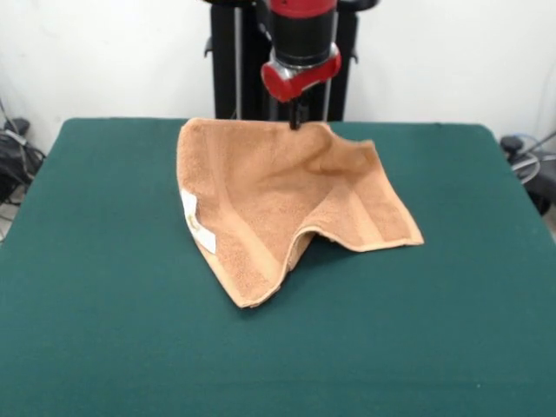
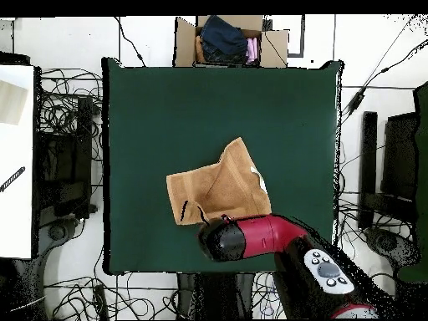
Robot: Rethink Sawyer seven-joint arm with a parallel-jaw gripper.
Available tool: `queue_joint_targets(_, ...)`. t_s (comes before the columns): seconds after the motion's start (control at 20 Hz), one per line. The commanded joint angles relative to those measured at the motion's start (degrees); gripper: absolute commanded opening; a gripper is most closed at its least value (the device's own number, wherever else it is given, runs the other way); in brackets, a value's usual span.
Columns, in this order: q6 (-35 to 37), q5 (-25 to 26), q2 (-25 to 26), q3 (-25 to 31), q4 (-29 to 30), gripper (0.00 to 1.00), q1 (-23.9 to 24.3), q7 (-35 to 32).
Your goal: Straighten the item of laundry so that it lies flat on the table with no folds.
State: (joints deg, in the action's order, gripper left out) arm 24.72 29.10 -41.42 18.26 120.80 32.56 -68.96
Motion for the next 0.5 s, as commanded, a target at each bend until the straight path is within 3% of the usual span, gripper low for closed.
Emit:
queue_joint_targets(0.05,-7.8,-1.0,-2.3,-5.3,7.3,0.00,-2.1,-16.7)
queue_joint_targets(0.5,-13.7,-0.6,-1.9,-8.7,11.4,0.00,-0.2,-14.4)
